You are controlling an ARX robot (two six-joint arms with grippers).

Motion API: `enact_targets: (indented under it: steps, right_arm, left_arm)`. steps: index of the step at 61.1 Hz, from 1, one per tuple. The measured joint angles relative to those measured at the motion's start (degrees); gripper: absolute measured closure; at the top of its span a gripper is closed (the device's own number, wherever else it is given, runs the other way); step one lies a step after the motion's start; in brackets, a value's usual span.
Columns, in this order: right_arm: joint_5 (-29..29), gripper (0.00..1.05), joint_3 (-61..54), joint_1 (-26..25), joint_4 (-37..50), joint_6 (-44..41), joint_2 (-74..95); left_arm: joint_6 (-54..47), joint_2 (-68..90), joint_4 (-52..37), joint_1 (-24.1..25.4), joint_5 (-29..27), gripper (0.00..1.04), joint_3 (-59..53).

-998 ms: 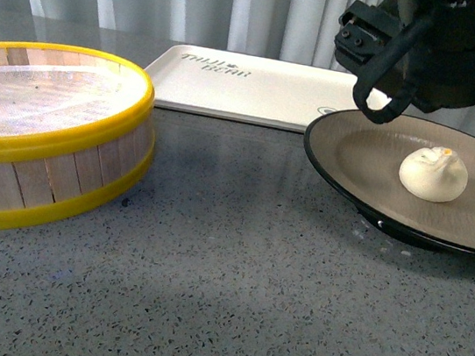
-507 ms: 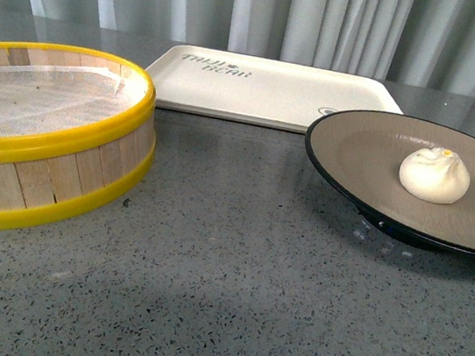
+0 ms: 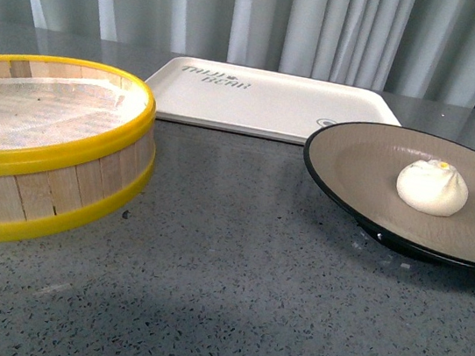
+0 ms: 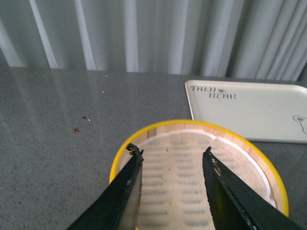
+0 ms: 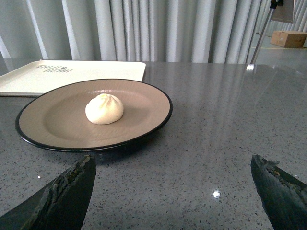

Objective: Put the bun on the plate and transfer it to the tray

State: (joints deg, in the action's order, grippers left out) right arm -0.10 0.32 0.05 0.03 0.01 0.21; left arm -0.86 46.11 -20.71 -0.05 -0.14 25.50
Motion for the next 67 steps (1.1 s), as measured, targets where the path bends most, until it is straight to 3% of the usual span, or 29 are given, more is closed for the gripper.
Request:
enact_targets:
  steps: [12, 37, 67]
  right_arm:
    - [0.13, 0.08, 0.00, 0.00, 0.00, 0.00, 0.00]
    - [0.04, 0.08, 0.00, 0.00, 0.00, 0.02, 0.00]
    - [0.04, 0.08, 0.00, 0.00, 0.00, 0.00, 0.00]
  left_arm:
    - [0.66, -5.38, -2.49, -0.02, 0.13, 1.01, -8.31]
    - [0.94, -15.02, -2.69, 0.00, 0.11, 1.01, -17.94]
    - [0.98, -25.44, 2.97, 0.00, 0.11, 1.01, -22.73]
